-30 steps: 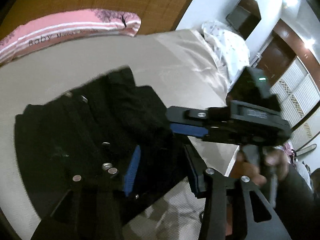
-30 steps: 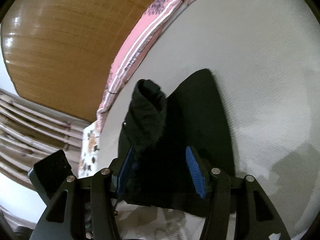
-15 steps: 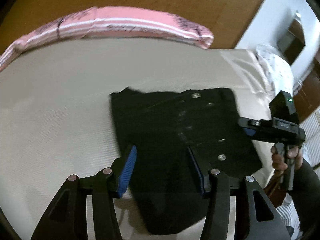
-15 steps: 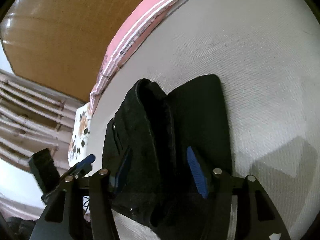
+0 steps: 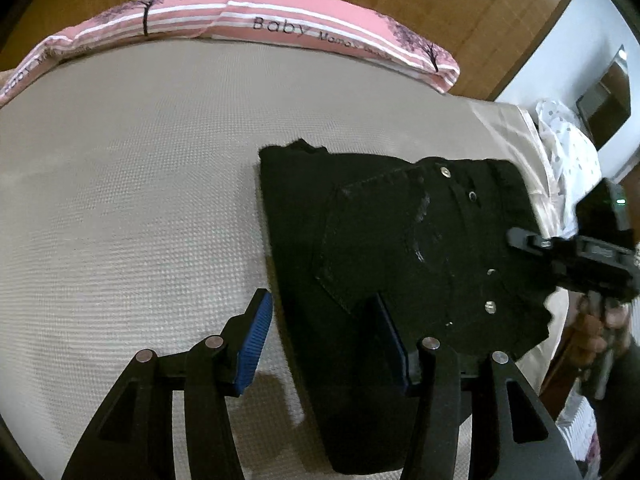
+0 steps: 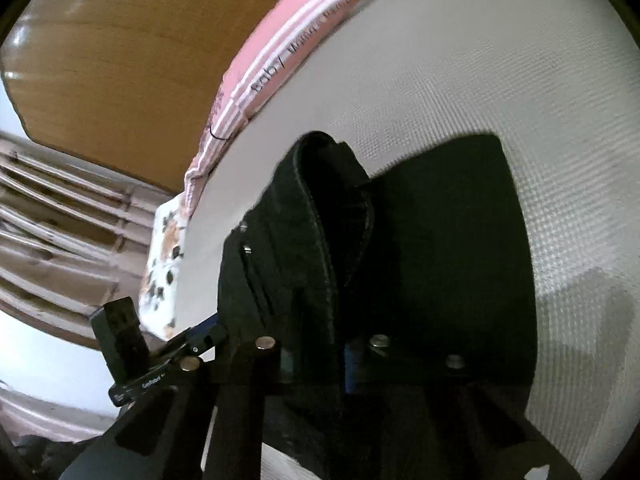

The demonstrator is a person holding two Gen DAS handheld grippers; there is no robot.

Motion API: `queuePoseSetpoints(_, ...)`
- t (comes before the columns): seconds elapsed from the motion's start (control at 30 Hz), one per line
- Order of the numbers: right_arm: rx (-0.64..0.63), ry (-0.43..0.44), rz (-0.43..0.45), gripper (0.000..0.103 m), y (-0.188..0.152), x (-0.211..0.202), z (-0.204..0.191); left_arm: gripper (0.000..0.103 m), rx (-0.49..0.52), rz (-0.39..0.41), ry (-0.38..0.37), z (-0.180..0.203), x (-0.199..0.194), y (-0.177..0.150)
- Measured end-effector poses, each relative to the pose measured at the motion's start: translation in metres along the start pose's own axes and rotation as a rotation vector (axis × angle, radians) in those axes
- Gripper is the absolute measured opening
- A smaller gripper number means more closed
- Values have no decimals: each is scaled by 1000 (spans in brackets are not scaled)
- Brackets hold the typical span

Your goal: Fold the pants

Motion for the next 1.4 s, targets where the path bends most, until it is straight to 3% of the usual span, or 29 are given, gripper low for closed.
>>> queuePoseSetpoints(0.23, -68, -85, 106, 11, 20, -49, -33, 53, -8, 53, -17, 2, -15, 14)
queuePoseSetpoints(0.37, 6, -165, 141, 11, 16, -76, 9, 53, 6, 51, -40, 12, -14, 16)
queuePoseSetpoints(0.5, 118, -229, 71, 11, -11, -65, 66, 53, 35, 28, -43, 22, -5, 14)
queuePoseSetpoints(0.6, 183, -179, 79, 15, -16, -61, 85, 53, 44, -15, -48, 27, 6, 10)
queuePoseSetpoints(0.7, 190, -174, 75, 29, -19, -63, 90, 53, 20, -62, -40, 24, 16, 5)
queuePoseSetpoints(0.73, 192, -176, 73, 39, -21, -66, 93, 53, 3, -78, -51, 23, 19, 3)
queuePoseSetpoints(0.8, 191, -150, 78, 41, -27, -72, 92, 53, -18, -101, -74, 21, 21, -1)
queuePoseSetpoints(0.9, 204, -140, 82, 51, -42, -80, 92, 53, -32, -126, -106, 21, 21, -5)
queuePoseSetpoints(1.07, 209, -84, 114, 54, -61, -84, 77, 53, -83, -178, -163, 22, 23, -12)
queuePoseSetpoints(1.4, 202, -75, 123, 61, -66, -87, 73, 53, -88, -189, -155, 27, 30, -12)
Point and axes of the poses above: each gripper's, at about its wrist camera, not at the fingertips, and x roughly the way its jaws point, z to its right, y to its top, the point moved 10 cm from there along x, roughly the way its jaws point, and after that the axes turned 9 degrees about -x, right-handed, at the moved point
